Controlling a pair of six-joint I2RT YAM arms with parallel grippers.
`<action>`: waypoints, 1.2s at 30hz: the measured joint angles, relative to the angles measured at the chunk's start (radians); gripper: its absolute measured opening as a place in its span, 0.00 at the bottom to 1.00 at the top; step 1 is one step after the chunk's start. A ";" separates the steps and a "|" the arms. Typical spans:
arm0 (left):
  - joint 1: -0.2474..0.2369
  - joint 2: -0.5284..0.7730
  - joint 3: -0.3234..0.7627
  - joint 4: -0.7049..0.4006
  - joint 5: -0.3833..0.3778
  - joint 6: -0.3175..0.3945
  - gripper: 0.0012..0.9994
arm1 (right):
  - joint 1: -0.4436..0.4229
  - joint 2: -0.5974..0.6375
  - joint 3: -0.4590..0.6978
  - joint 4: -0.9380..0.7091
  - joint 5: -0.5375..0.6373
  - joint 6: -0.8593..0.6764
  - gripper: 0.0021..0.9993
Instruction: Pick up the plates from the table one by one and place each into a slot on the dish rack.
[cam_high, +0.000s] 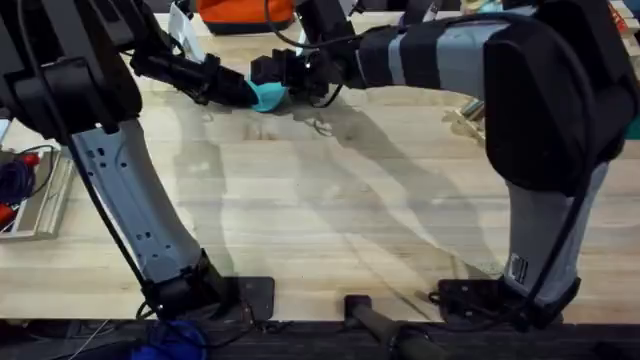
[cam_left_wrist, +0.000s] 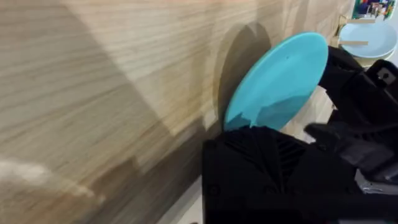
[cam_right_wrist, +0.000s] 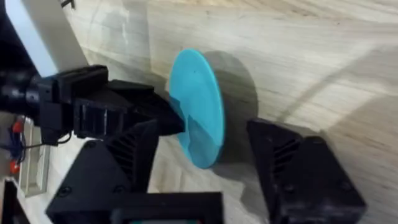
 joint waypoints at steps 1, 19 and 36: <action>0.000 0.000 0.000 0.000 0.000 0.000 0.04 | 0.000 0.000 0.000 0.001 0.007 0.008 0.78; 0.002 0.000 0.005 -0.007 -0.003 -0.018 0.04 | -0.002 -0.001 0.001 0.012 0.054 0.066 0.04; -0.008 -0.212 0.114 -0.070 -0.298 -0.142 0.04 | -0.020 -0.009 0.002 0.010 0.048 0.034 0.03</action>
